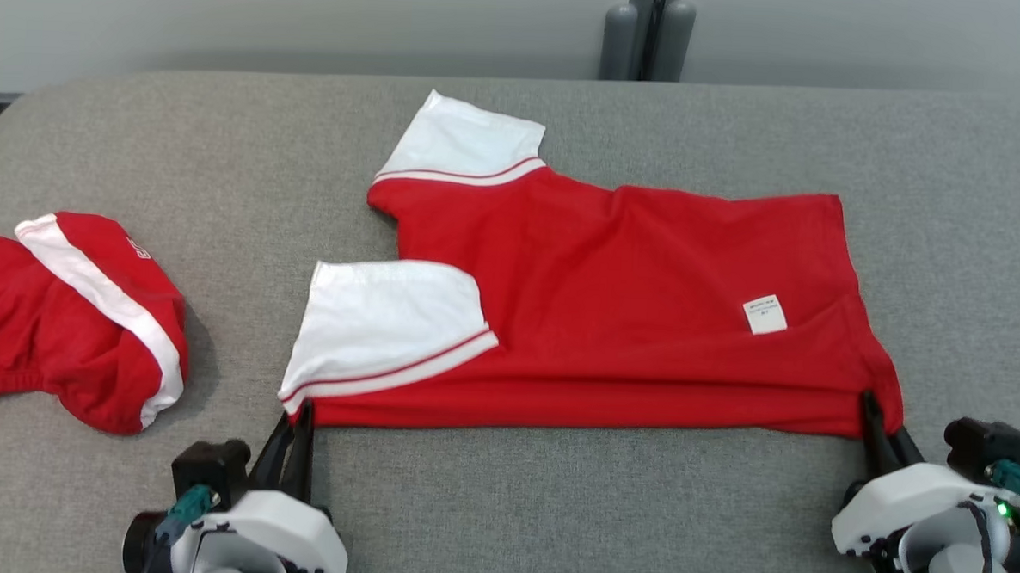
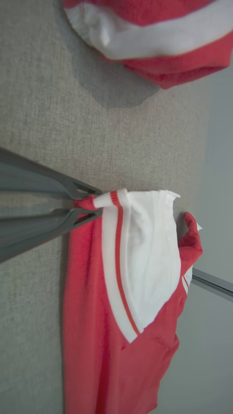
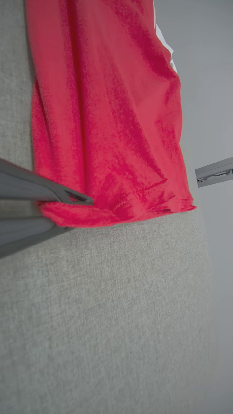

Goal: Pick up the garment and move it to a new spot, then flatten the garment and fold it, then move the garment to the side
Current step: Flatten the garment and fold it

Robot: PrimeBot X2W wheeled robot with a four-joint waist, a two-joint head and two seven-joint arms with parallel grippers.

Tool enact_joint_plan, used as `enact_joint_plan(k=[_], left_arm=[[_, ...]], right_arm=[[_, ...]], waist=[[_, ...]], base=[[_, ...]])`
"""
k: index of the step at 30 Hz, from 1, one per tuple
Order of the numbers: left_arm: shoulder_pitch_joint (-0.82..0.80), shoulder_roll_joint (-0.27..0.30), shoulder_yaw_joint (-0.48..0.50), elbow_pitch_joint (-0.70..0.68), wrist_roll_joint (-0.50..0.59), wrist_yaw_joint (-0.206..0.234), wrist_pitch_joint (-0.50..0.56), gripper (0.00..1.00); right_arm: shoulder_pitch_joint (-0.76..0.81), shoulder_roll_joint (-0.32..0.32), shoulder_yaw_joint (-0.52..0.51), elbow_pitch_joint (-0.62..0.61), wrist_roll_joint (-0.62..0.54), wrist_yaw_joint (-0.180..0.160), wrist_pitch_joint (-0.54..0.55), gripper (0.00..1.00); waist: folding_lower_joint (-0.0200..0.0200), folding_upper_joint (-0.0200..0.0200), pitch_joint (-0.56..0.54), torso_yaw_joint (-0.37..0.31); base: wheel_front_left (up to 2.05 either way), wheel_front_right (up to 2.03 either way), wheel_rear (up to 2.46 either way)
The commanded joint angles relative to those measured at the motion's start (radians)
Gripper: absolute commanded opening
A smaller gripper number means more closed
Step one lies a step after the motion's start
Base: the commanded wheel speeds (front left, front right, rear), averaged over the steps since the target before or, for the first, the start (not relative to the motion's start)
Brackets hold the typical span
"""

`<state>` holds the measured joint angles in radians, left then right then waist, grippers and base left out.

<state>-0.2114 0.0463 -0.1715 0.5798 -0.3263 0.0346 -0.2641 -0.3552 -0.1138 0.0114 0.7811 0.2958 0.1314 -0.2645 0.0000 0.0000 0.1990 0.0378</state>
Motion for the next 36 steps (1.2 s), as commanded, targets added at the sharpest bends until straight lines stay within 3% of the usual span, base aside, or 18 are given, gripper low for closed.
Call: enact_joint_plan(k=[1,9,20,21,22,30,36], left_arm=[[0.028,0.008,0.013,0.006,0.012,-0.006,0.0,0.0],[0.191,0.01,0.05,0.032,0.035,-0.016,-0.001,0.0],[0.281,0.009,0.032,0.01,0.055,-0.018,-0.001,0.0],[0.275,0.009,0.029,0.005,0.058,-0.014,-0.001,0.6],[0.268,0.009,0.025,-0.002,0.063,-0.012,-0.001,1.0],[0.18,0.007,0.021,-0.081,0.083,0.01,-0.001,1.0],[0.005,0.006,0.009,-0.041,0.127,-0.007,0.0,1.0]], right_arm=[[0.029,-0.012,-0.003,0.003,0.007,-0.001,0.0,0.0],[0.174,-0.009,0.0,0.001,0.05,-0.001,0.0,0.0],[0.283,-0.007,-0.002,-0.006,0.073,-0.002,0.0,0.0],[0.283,-0.007,-0.006,-0.004,0.072,-0.002,0.0,0.36],[0.279,-0.006,-0.008,-0.003,0.071,-0.002,0.0,1.0],[0.198,0.004,-0.049,-0.064,0.033,-0.001,0.0,1.0],[0.061,-0.015,-0.027,-0.063,0.013,-0.001,0.0,1.0]], waist=[[0.0,0.0,-0.05,0.001],[0.0,0.0,-0.197,0.015],[0.0,0.0,-0.217,0.031],[0.0,0.0,-0.213,0.03],[0.0,0.0,-0.208,0.028],[0.0,0.0,-0.13,0.006],[0.0,0.0,-0.047,-0.007]], base=[[0.0,0.0,0.0],[0.0,0.0,0.0],[0.0,0.0,0.0],[0.0,0.0,0.0],[0.0,0.0,0.0],[0.0,0.0,0.0],[0.0,0.0,0.0]])
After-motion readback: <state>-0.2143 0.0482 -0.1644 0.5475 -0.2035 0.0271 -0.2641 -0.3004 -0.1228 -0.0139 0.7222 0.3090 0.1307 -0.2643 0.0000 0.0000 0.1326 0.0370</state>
